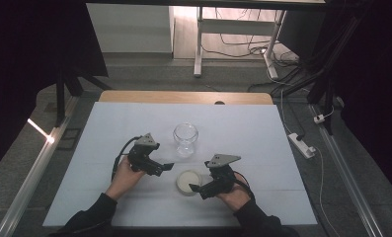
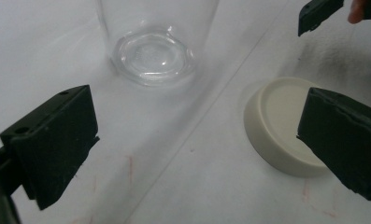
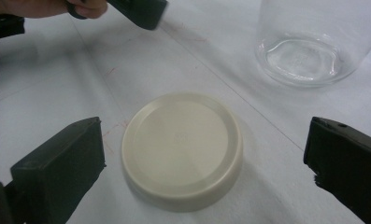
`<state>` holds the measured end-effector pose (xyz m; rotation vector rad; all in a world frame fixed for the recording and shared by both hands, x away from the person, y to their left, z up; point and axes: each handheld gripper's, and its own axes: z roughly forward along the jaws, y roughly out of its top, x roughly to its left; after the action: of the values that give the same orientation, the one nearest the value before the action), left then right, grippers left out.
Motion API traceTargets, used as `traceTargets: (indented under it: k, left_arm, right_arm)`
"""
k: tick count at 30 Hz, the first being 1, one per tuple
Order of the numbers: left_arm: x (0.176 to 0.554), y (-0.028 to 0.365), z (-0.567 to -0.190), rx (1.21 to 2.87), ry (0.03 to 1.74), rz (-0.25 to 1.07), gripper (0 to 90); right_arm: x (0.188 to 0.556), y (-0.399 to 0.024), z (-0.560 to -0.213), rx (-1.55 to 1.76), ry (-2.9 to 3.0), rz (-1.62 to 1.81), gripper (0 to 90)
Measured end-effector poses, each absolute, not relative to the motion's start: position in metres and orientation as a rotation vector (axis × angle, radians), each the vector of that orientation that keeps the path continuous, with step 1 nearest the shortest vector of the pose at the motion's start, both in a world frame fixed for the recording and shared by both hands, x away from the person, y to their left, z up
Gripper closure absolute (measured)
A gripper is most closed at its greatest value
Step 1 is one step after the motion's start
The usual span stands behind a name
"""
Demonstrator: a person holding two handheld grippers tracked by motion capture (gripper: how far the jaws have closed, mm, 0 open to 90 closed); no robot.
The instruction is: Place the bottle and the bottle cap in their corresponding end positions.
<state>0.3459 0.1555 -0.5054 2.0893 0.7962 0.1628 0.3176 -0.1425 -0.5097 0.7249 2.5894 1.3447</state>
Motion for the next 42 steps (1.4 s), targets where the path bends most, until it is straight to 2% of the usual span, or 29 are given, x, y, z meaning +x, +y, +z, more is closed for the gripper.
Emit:
traceTargets:
  k: [18, 42]
  left_arm:
    - [0.3, 0.19, -0.502, 2.04, 0.859, 0.159, 0.0]
    - [0.241, 0.231, -0.509, 2.02, 0.948, 0.211, 0.0]
  right_arm:
    - [0.305, -0.162, -0.5, 0.737, 2.549, 1.319, 0.0]
    - [0.286, -0.211, -0.495, 0.853, 2.448, 1.304, 0.0]
